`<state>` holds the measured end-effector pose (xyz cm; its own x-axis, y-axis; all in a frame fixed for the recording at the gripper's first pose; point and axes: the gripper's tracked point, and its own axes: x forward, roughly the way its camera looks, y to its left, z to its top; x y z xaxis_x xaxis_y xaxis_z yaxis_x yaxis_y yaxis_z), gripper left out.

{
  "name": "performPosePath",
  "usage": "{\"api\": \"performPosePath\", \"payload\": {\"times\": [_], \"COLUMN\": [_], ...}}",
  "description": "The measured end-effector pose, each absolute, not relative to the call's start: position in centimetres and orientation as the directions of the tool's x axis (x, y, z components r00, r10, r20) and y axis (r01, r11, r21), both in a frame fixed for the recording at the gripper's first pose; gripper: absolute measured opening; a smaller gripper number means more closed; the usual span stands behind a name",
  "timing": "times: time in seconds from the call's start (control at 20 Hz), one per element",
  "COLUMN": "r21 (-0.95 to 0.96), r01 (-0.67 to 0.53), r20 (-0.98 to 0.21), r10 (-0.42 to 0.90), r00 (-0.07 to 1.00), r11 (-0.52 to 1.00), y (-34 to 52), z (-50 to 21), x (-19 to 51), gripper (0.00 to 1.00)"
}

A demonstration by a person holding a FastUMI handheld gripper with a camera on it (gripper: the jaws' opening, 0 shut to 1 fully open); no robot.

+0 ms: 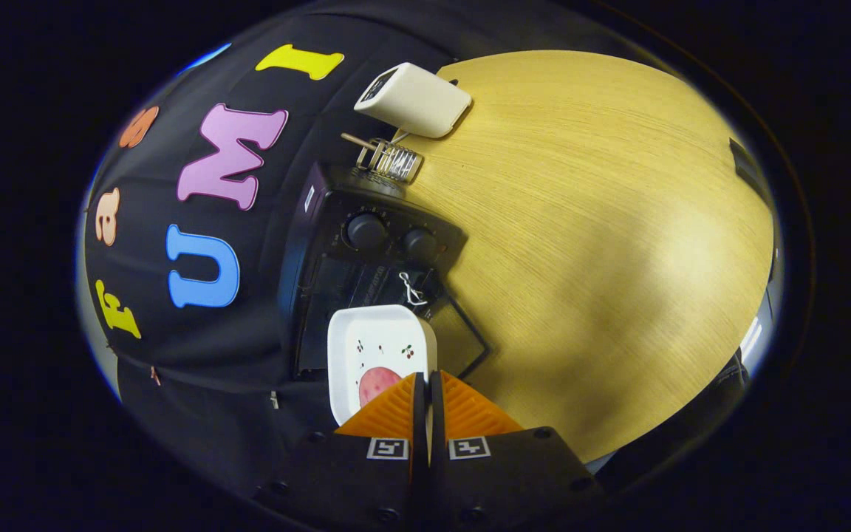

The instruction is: Open the toaster oven, put the food inside, and close the toaster oven door.

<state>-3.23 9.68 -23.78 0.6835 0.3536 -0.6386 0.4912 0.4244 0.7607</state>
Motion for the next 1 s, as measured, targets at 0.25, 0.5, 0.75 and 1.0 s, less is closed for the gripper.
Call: {"api": "performPosePath", "payload": {"times": [0.25, 0.5, 0.75, 1.0], "r21": [0.734, 0.742, 0.748, 0.721], "r01": [0.527, 0.588, 0.634, 0.687], "r20": [-0.668, -0.663, -0.662, -0.693], "r10": [0.311, 0.222, 0.146, 0.087], "r00": [0.676, 0.715, 0.736, 0.716], "r11": [0.429, 0.323, 0.196, 0.087], "y": [13.6, 14.6, 15.9, 17.1], "z": [-25.3, -25.7, -26.5, -27.9], "x": [0.0, 4.2, 7.3, 9.0], "gripper": [0.05, 0.06, 0.05, 0.06]}}
